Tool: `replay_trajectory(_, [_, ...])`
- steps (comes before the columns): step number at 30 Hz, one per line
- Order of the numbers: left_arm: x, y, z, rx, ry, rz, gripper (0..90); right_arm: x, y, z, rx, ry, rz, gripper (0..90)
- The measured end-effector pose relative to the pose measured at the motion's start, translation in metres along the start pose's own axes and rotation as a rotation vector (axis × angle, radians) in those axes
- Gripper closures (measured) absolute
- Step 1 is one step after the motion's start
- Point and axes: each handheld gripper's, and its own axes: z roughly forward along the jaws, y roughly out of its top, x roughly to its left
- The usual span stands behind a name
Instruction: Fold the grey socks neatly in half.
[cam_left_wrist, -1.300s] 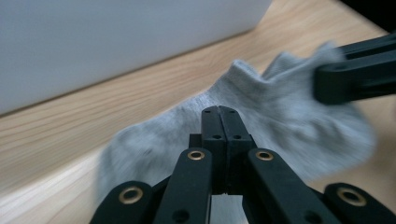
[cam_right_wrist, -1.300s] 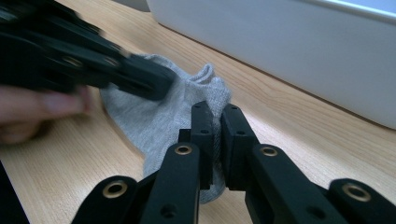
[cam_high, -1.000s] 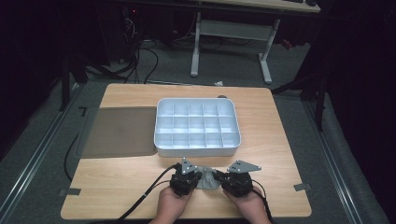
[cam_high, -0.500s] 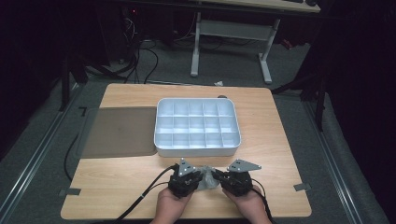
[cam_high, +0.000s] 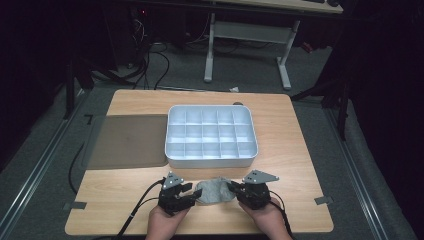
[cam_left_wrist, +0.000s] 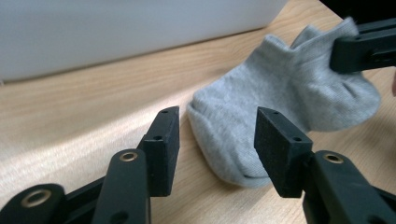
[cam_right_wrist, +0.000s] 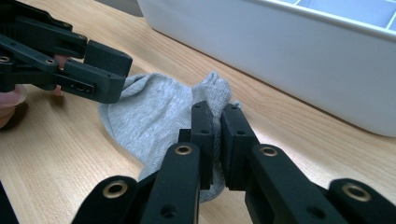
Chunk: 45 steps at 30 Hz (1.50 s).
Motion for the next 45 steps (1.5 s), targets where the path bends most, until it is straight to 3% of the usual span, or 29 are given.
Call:
replay_trajectory(2, [0.002,0.0,0.001,0.004,-0.015,-0.023,52.3,-0.001,0.001,0.0,0.0,-0.005,-0.004,85.7])
replay_trajectory(3, [0.006,0.0,0.001,0.011,-0.034,-0.055,52.3,-0.001,0.001,0.0,0.0,-0.005,-0.004,85.7])
replay_trajectory(4, [0.011,-0.002,0.001,0.013,-0.049,-0.082,59.1,-0.002,0.001,0.0,0.008,-0.011,0.001,85.7])
replay_trajectory(6, [0.011,-0.003,0.002,0.022,-0.05,-0.085,71.3,-0.002,0.001,0.0,0.01,-0.014,-0.001,85.7])
replay_trajectory(11, [0.007,-0.005,0.002,0.018,-0.053,-0.061,83.4,-0.001,0.004,0.0,0.012,-0.027,-0.012,85.7])
replay_trajectory(18, [0.005,-0.005,0.002,0.01,-0.07,-0.054,84.0,0.01,0.008,0.003,0.02,-0.045,-0.058,85.6])
replay_trajectory(30, [0.001,-0.007,0.0,0.005,-0.098,-0.048,83.4,0.03,0.014,0.031,0.066,-0.047,-0.115,84.4])
replay_trajectory(39, [-0.002,-0.008,0.0,0.005,-0.109,-0.043,80.2,0.039,0.017,0.049,0.067,-0.022,-0.105,79.9])
replay_trajectory(45, [0.0,-0.009,0.0,0.007,-0.103,-0.046,79.0,0.043,0.023,0.041,0.023,0.02,-0.087,71.6])
